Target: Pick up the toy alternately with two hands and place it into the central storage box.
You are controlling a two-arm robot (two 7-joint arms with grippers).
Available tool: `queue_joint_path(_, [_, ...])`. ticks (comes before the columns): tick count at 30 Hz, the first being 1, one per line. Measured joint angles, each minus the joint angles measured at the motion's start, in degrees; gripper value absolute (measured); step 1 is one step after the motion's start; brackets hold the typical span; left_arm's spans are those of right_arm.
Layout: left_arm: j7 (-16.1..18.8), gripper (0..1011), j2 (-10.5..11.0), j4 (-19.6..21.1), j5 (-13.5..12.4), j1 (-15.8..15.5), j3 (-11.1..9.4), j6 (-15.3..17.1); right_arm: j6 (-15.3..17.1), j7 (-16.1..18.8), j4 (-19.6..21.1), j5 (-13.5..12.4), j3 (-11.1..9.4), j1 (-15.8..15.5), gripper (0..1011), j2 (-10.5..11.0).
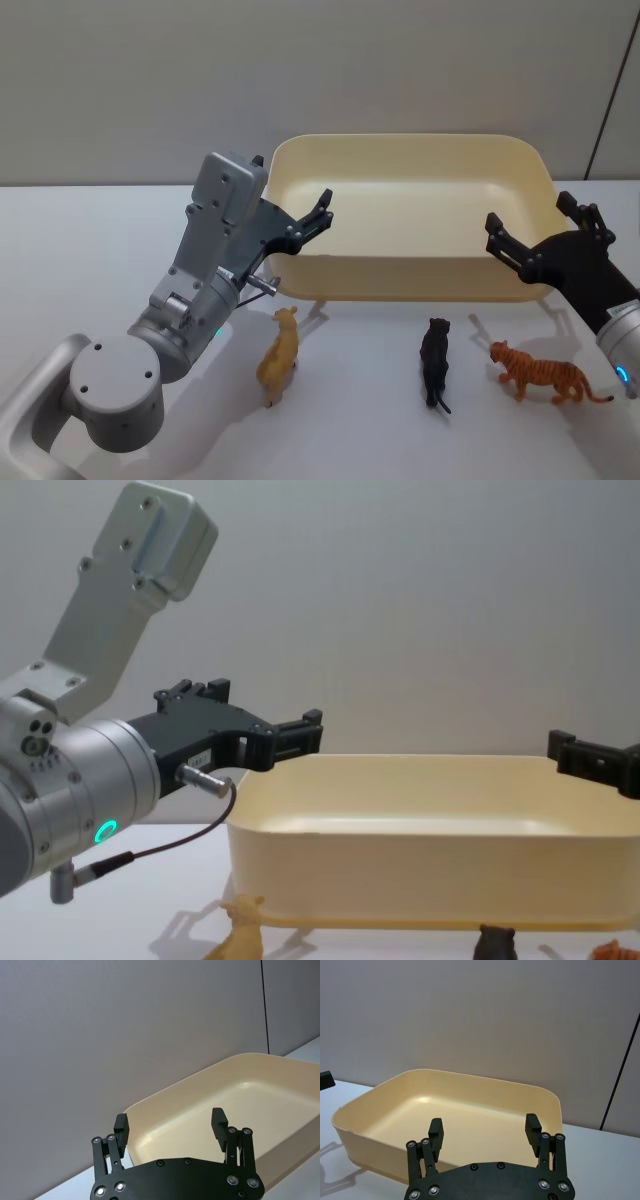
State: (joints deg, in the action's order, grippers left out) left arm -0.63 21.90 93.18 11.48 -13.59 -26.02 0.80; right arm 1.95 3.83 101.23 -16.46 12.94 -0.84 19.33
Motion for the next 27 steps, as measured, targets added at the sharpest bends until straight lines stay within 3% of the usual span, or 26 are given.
queue_joint_path(27, [0.0, 1001, 0.0, 0.0, 0.0, 0.0, 0.0, 0.0, 0.0, 0.0, 0.0, 0.0, 0.0, 0.0, 1001, 0.0])
